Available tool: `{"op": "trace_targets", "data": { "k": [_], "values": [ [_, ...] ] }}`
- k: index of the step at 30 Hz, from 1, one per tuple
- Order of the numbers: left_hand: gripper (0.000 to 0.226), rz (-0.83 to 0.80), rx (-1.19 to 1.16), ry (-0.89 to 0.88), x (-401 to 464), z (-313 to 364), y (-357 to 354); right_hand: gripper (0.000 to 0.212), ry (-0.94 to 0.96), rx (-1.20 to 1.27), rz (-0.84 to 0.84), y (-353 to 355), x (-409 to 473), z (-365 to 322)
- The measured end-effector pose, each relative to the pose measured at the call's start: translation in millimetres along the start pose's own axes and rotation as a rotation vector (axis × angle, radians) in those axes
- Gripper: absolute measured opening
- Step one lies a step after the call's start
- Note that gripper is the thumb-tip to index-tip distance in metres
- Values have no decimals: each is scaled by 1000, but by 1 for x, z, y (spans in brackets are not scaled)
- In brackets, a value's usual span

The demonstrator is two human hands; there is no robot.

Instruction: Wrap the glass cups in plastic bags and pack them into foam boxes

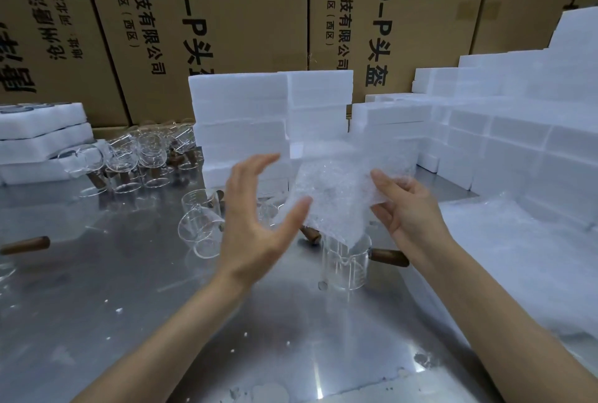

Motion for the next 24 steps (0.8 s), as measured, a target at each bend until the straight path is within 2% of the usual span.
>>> {"op": "trace_targets", "data": {
  "k": [2, 4, 6, 7, 9, 12, 15, 18, 21, 24],
  "values": [
    [61, -118, 60, -21, -6, 2, -11, 24, -5, 16, -56, -5, -2, 3],
    [67, -213, 97, 35, -13, 1, -22, 47, -9, -14, -128, -11, -6, 3],
    [67, -226, 81, 92, -17, -2, -28, 70, 34, -120, -170, -18, -10, 0],
    [66, -210, 48, 123, -17, -3, -29, 72, 61, -167, -189, -19, -11, 1],
    [57, -172, 4, 162, -14, -6, -29, 62, 103, -246, -218, -22, -13, 2],
    [25, -140, 31, 151, -10, -11, -27, 50, 102, -299, -240, -25, -16, 4],
    [27, -89, 114, 74, -5, -16, -23, 42, 142, -385, -234, -30, -19, 1],
    [26, 77, 175, -56, 2, -13, -11, 36, 218, -474, -204, -31, -21, -1],
    [30, 228, 179, -136, 7, -10, 1, 59, 262, -674, -211, -30, -20, 2],
    [32, 216, 248, -157, 9, -11, 4, 71, 299, -912, -220, -28, -18, 5]
  ]
}}
Point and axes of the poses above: each hand's wrist, its own x-axis towards the middle knuckle, its own y-axis out of the back of the hand, z = x × y, the point moved 3 cm from there along x, towards the middle knuckle, and after that the axes turned 5 degrees about z, right-handed, at the moved point
